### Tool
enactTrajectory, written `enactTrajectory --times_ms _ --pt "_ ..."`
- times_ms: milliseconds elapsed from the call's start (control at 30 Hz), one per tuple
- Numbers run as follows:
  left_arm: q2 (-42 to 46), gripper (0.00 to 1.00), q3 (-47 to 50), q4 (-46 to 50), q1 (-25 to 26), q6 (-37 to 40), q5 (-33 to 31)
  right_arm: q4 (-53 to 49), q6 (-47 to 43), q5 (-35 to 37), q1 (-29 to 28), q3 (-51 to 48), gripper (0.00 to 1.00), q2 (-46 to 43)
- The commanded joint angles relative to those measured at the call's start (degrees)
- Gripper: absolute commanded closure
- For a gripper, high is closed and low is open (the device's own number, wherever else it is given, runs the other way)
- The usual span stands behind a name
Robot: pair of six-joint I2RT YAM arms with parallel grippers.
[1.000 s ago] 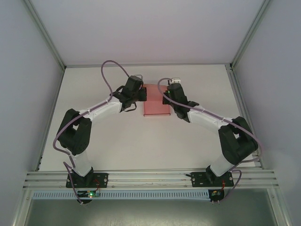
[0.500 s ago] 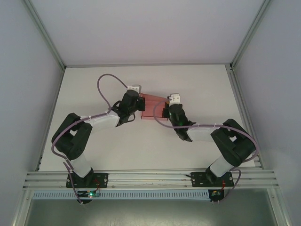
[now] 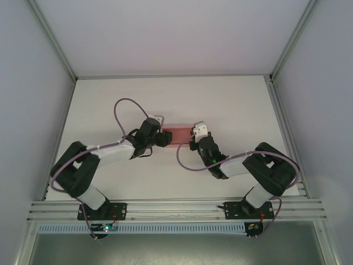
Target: Assemble paper box
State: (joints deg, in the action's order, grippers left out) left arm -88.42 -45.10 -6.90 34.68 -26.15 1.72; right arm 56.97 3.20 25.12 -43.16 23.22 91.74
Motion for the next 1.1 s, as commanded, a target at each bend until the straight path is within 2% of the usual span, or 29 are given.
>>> enactTrajectory --times_ms 0,100,200,300,400,467,600,667,767,867,900,967,1067 --pt "7.79 0.0 -0.61 10.55 0.53 -0.71 0.92 -2.39 -3.0 0.0 -1.13 -1.82 1.0 -0.25" --pt "13.27 0.0 -2.76 17.91 0.5 -0.16 3.97 -2.47 -3.91 0.18 -1.31 -2.78 1.0 -0.15" --pt "15.81 0.0 -5.84 24.86 -0.13 -6.29 -1.44 -2.58 -6.01 -0.38 -1.57 -3.35 1.0 0.26" --pt "14.09 0.0 -9.41 28.32 -3.57 -12.07 0.4 -0.06 -6.88 -0.97 -1.58 -4.44 1.0 1.21" --pt "8.66 0.0 -10.35 24.45 -8.06 -16.43 6.98 2.47 -7.84 -2.53 -2.08 -5.26 1.0 2.69" --pt "3.92 0.0 -10.87 19.87 -10.06 -17.1 14.13 2.53 -8.34 -2.62 -2.6 -5.26 1.0 3.47" --pt "-5.28 0.0 -11.56 10.54 -11.88 -19.63 22.35 4.03 -9.31 -1.33 -3.33 -5.57 1.0 5.18" --pt "-8.65 0.05 -12.1 8.2 -12.31 -20.75 25.0 3.88 -9.27 -1.21 -3.41 -5.69 1.0 5.42" --pt "-11.89 0.2 -12.17 7.45 -12.62 -20.44 27.49 2.51 -7.89 -0.09 -3.47 -5.74 0.92 5.0" --pt "-12.96 0.3 -10.87 6.82 -12.92 -19.55 28.09 -0.11 -6.92 -1.05 -3.46 -5.78 0.76 2.62" --pt "-13.0 0.31 -10.22 6.7 -12.94 -19.59 27.71 -1.88 -6.35 -1.96 -3.48 -5.69 0.68 1.3" --pt "-12.86 0.37 -8.86 5.52 -13.06 -19.5 27.39 -7.05 -5.44 -4.23 -3.5 -5.34 0.6 -2.32" --pt "-12.85 0.52 -8.1 5.35 -13.29 -19.17 26.37 -17.36 -3.3 -6.91 -3.34 -4.45 0.44 -8.65"
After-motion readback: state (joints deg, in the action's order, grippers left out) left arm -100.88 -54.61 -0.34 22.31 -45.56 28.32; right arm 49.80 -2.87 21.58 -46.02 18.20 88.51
